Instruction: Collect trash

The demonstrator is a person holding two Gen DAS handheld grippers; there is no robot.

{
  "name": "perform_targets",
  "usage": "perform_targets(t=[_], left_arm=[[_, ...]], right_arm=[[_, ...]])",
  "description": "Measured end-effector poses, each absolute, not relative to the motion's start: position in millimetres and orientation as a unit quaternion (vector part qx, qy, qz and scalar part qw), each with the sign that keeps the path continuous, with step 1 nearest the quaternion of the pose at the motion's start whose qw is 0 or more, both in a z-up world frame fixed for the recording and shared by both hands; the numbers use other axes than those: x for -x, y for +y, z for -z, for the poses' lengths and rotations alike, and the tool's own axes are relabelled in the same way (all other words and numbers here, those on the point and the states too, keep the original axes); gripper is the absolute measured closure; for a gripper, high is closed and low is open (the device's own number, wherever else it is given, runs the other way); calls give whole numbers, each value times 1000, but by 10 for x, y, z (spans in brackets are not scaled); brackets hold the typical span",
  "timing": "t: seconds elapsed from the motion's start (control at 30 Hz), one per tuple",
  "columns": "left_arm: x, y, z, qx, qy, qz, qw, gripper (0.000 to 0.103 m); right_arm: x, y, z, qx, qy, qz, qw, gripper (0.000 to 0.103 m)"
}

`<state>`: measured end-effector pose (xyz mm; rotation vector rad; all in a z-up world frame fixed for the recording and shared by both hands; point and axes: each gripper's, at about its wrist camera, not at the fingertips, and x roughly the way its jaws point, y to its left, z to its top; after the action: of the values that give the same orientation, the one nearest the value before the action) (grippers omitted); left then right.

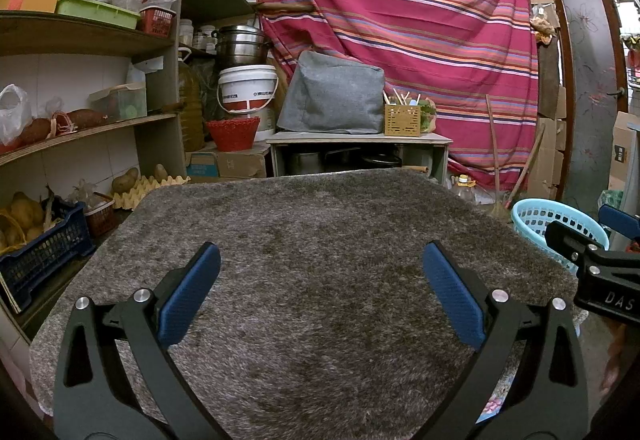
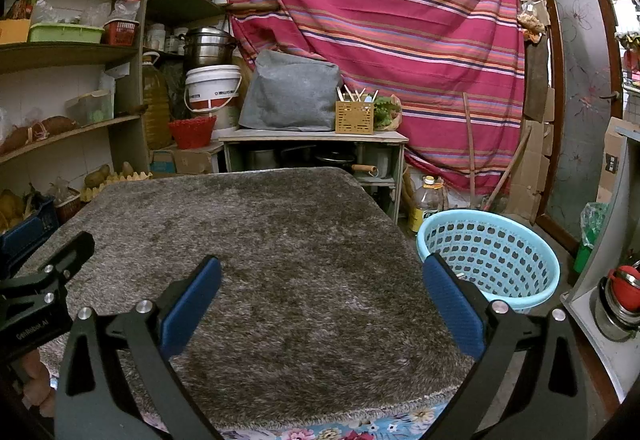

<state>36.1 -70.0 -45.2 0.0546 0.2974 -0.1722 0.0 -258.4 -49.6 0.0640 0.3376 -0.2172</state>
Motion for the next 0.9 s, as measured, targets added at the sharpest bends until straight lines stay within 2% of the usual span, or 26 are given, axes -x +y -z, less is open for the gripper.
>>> perform_targets(t=[0.9], left_arm=[[-361,-662,444,-30,146,86,985,5]], right_arm=[[21,-2570,459,-27,164,110,980,4]])
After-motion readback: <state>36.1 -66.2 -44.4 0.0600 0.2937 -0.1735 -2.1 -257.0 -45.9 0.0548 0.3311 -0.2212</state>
